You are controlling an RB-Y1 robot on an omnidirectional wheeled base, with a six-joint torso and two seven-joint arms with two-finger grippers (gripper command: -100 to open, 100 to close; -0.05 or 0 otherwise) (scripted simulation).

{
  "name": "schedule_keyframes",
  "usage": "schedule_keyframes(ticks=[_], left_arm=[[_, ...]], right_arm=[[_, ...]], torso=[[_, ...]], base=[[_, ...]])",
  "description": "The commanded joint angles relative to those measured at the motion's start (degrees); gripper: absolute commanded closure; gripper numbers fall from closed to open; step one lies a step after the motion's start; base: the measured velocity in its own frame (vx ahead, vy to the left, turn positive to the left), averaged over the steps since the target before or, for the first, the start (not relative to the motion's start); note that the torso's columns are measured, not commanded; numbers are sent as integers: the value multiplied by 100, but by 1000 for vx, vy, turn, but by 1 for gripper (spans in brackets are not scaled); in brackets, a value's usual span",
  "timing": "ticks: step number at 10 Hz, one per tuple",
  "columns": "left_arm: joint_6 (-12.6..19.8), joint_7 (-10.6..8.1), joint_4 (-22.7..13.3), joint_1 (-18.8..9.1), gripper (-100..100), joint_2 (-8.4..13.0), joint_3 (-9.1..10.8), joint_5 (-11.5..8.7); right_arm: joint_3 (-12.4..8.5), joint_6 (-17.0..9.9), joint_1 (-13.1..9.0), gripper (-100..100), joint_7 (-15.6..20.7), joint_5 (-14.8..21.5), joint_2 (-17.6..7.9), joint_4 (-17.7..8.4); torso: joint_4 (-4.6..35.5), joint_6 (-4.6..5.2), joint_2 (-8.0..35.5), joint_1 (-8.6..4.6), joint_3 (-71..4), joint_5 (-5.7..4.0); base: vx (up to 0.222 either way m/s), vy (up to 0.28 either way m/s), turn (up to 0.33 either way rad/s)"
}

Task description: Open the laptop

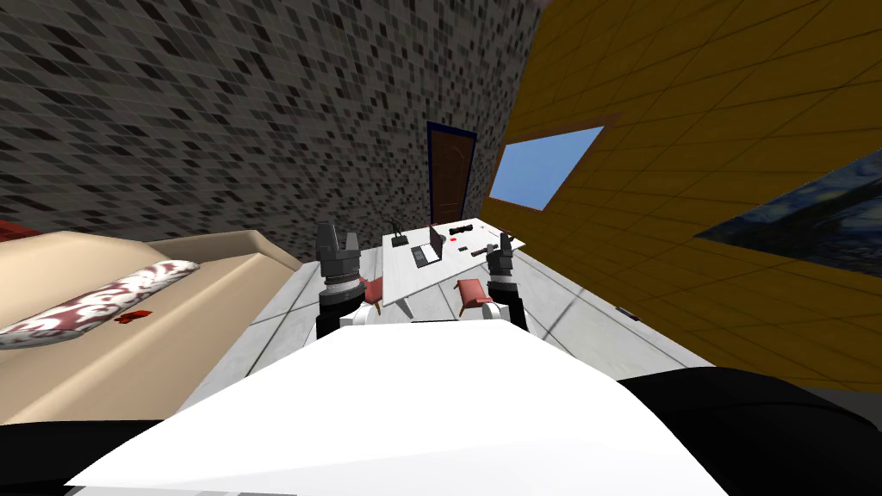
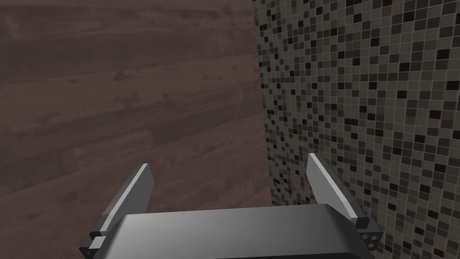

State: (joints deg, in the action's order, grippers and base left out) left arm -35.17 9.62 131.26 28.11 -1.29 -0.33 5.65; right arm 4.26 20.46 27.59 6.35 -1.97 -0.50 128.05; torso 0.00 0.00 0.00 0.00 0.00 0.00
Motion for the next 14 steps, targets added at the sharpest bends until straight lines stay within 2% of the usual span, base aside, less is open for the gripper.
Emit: schedule_keyframes(ticks=[1, 9, 10, 11, 13, 14], left_arm=[[0, 0, 0, 0, 0, 0, 0, 0], [-1, 0, 2, 0, 0, 0, 0, 0], [-1, 0, 2, 0, 0, 0, 0, 0], [0, 0, 0, 0, 0, 0, 0, 0], [0, 0, -1, 0, 0, 0, 0, 0], [0, 0, -1, 0, 0, 0, 0, 0]], right_arm=[[0, 0, 0, 0, 0, 0, 0, 0], [0, 1, 0, 0, 0, 0, 0, 2], [-75, 104, -110, -100, 221, 71, -269, -121], [-124, 171, -181, -100, 367, 117, -384, -200], [-252, 345, -367, -100, 698, 238, -592, -405], [-252, 345, -367, -100, 750, 238, -592, -405]], torso=[[235, 0, 232, 0, -467, 0], [3537, 0, 3539, 0, -7073, 0], [3960, 0, 3962, 0, -7919, 0], [4149, 0, 4156, -3, -8313, -1], [4223, 0, 4226, -2, -8449, -1], [4227, 0, 4230, 1, -8454, 0]], base=[[0, 0, 0], [0, 0, 0], [-2, -5, 17], [-14, -13, 25], [-25, -14, 24], [-18, -9, 11]])
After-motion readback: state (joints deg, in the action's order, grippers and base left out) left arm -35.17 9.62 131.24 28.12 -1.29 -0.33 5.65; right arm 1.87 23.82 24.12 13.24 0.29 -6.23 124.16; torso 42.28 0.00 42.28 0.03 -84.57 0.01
